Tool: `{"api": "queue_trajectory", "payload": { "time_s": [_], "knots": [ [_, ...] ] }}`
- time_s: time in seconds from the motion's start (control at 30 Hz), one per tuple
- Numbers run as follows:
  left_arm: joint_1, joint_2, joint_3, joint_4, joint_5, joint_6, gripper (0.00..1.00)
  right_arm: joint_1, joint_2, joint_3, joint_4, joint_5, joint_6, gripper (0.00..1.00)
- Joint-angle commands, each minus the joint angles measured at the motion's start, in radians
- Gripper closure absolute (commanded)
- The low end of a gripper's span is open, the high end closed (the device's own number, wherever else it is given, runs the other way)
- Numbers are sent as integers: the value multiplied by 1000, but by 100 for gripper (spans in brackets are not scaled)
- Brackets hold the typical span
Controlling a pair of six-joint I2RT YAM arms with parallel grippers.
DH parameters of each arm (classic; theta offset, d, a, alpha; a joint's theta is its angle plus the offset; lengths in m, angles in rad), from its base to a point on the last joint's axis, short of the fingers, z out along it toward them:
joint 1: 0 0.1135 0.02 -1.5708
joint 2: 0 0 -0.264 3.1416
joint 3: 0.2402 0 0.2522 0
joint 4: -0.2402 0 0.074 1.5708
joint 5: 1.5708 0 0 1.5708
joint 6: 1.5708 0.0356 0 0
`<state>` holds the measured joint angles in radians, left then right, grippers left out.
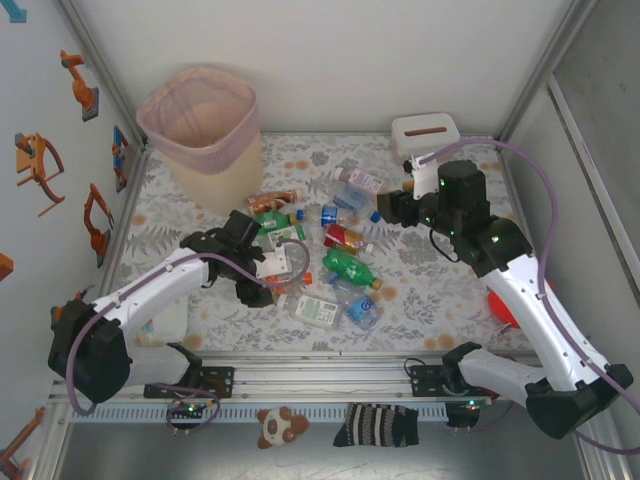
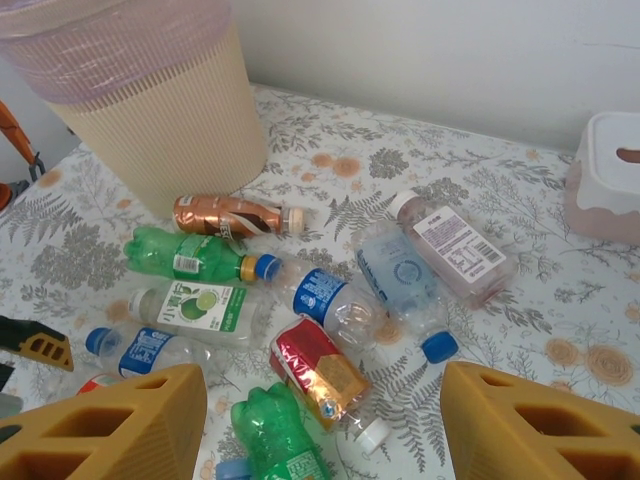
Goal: Put the plastic bottles in the bin
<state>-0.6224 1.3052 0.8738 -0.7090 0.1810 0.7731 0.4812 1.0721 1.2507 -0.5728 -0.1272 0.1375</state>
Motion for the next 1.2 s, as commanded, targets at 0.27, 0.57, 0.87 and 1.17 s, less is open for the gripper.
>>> {"api": "queue_trajectory", "payload": {
  "time_s": [0.27,0.57,0.87,1.17],
  "knots": [
    [-2,142,40,-5,-49,5,21,2,-15,-4,-5,-25,1,38],
    [-3,242,85,-15,-31,-41,21,2,-33,-41,2,-20,13,38],
    [-5,299,111,-30,-29,-64,23,2,-44,-42,-2,-13,0,38],
    [-3,313,111,-37,-31,-72,27,2,-42,-46,-2,-18,5,38]
  ]
}}
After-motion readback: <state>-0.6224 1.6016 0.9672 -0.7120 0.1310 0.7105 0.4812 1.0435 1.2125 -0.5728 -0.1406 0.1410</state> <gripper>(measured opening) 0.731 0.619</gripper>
